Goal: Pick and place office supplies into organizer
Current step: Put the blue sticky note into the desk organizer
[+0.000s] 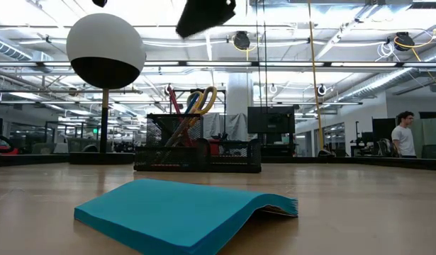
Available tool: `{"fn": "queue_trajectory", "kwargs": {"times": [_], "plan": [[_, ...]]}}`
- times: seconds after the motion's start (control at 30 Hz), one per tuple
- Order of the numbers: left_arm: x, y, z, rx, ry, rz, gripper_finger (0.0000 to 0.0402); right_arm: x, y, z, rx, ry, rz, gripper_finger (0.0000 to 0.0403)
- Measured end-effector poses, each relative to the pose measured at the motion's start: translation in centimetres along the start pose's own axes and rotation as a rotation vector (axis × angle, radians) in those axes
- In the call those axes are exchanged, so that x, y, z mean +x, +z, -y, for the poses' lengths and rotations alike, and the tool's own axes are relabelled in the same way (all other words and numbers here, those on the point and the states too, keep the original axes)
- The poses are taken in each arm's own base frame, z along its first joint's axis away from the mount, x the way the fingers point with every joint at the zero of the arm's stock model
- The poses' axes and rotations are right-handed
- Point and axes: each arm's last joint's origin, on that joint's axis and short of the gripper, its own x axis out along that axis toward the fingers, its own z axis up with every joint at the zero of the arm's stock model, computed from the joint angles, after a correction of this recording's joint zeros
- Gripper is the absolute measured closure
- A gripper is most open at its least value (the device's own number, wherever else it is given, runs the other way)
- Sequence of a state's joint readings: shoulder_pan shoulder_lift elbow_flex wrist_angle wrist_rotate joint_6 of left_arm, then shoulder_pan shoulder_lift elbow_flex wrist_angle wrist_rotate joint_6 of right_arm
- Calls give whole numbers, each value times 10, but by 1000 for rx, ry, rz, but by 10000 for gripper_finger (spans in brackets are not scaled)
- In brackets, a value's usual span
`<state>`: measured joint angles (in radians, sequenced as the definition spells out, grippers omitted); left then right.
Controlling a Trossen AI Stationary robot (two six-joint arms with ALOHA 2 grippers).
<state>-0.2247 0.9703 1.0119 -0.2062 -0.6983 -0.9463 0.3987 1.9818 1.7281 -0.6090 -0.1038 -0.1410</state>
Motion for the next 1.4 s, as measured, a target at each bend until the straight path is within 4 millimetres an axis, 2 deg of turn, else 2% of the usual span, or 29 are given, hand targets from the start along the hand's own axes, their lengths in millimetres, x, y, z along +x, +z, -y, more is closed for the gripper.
{"fn": "queue_trajectory", "kwargs": {"times": [0.13,0.3,0.4,0.6,0.77,1.4], "plan": [[0,0,0,0,0,0,321,9,3,1,-61,21,-106,7],[0,0,0,0,0,0,321,25,4,-1,-104,63,-315,10],[0,0,0,0,0,0,321,35,10,1,-104,59,-379,8],[0,0,0,0,0,0,321,51,24,4,-125,59,-360,7],[0,0,0,0,-1,0,321,63,22,0,-144,75,-380,7],[0,0,0,0,-1,0,321,59,34,1,-139,19,-306,7]]}}
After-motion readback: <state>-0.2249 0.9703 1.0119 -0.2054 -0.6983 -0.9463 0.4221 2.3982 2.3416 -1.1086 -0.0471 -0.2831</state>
